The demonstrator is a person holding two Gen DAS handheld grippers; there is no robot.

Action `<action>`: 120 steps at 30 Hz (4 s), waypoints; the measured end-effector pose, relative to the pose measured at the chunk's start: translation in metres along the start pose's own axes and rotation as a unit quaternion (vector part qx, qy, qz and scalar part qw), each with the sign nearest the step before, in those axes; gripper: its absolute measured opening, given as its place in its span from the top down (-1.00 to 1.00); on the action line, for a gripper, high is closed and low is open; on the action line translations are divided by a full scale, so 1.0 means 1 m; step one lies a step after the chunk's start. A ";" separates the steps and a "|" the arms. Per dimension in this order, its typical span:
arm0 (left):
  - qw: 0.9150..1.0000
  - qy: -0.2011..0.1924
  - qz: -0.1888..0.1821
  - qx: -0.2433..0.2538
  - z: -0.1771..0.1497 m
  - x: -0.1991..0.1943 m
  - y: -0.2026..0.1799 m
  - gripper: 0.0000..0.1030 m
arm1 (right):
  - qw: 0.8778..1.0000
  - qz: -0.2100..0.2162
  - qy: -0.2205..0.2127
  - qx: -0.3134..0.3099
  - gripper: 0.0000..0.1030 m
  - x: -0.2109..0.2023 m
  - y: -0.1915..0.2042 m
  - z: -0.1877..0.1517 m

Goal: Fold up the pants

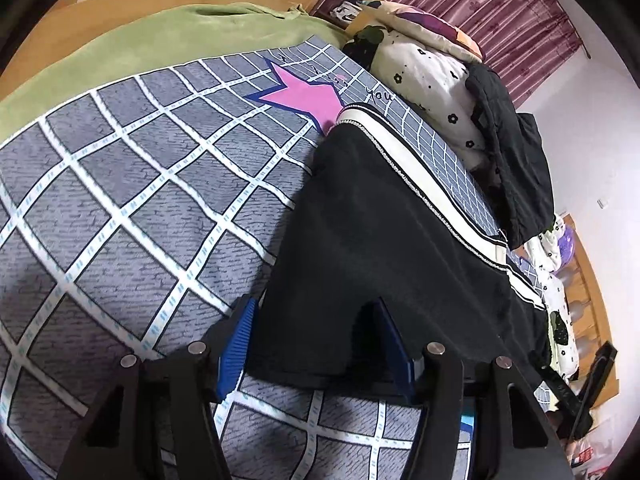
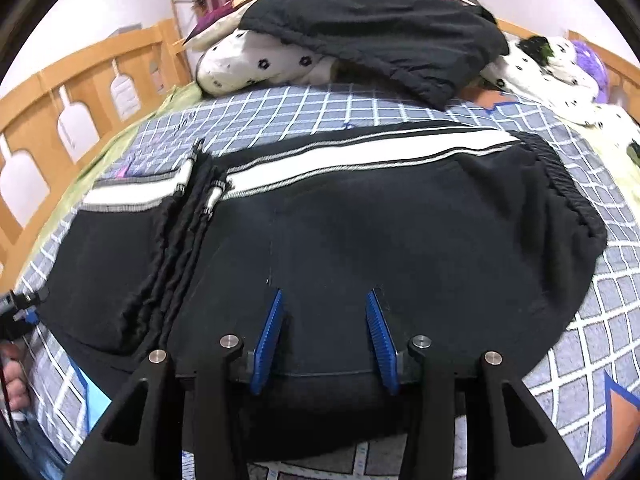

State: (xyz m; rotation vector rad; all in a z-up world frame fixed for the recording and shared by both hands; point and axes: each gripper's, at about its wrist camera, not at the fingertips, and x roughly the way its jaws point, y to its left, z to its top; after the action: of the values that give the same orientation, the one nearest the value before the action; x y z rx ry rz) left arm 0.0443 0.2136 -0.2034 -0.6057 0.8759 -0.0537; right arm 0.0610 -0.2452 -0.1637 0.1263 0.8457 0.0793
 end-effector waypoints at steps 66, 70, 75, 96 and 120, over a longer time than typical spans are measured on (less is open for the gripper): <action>0.975 0.023 -0.013 0.223 -0.113 0.009 -0.176 -0.18 | 0.982 0.156 0.078 0.066 -0.08 0.011 -0.033 0.033; 0.969 0.020 -0.005 0.247 -0.118 0.016 -0.182 -0.18 | 0.975 0.197 0.084 0.055 0.67 0.032 -0.027 0.031; 0.970 0.006 -0.012 0.241 -0.119 0.015 -0.194 -0.18 | 0.978 0.208 -0.007 0.022 0.69 -0.019 -0.046 0.056; 0.944 0.035 -0.051 0.323 -0.180 0.036 -0.286 -0.22 | 0.999 -0.024 -0.033 0.026 0.70 -0.017 -0.216 0.041; 0.975 0.060 -0.054 0.208 -0.077 0.083 -0.292 -0.23 | 0.999 -0.033 0.013 -0.034 -0.11 0.006 -0.203 0.116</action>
State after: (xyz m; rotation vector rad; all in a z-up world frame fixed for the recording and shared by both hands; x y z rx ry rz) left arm 0.0994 -0.0894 -0.1473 -0.2579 0.9144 -0.3662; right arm 0.1558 -0.4551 -0.1207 0.0337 0.8714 0.0470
